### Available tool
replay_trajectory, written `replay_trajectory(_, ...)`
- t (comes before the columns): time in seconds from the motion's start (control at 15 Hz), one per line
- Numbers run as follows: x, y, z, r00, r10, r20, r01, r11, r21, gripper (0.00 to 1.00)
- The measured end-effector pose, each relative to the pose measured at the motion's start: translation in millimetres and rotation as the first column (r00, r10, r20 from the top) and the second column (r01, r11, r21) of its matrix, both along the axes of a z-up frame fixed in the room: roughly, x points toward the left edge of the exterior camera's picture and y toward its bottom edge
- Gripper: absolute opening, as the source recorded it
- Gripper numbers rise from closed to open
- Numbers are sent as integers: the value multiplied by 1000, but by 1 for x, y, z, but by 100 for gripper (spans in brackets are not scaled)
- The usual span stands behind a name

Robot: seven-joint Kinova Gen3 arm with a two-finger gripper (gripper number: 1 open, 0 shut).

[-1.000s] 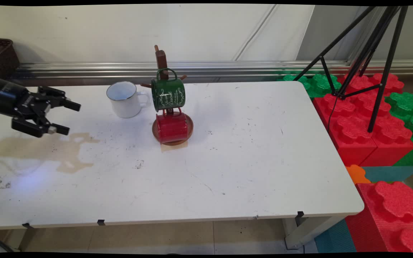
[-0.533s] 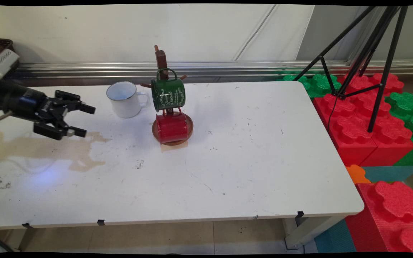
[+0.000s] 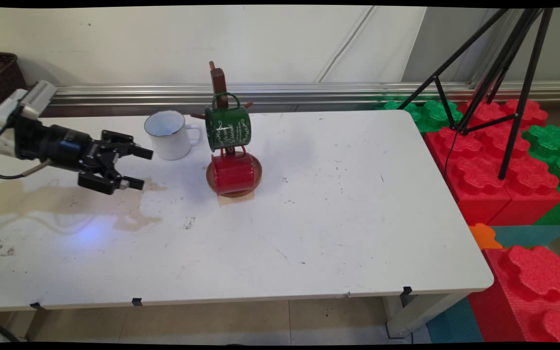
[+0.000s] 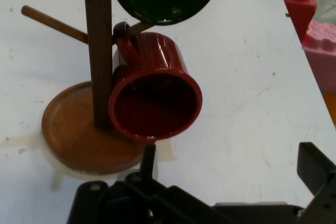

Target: Pick up the red mug from the rack

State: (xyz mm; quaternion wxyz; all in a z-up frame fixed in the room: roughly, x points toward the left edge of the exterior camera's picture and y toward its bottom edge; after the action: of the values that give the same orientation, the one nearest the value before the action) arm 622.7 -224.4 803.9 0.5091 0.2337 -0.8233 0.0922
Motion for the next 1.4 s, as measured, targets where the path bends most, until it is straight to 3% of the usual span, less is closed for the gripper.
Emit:
replay_trajectory(0.73, -48, -16, -53, 997, 15, -74, -13, 1000, 22, 100)
replay_trajectory(1.4, -79, -38, -81, 992, 41, -117, -38, 999, 31, 100)
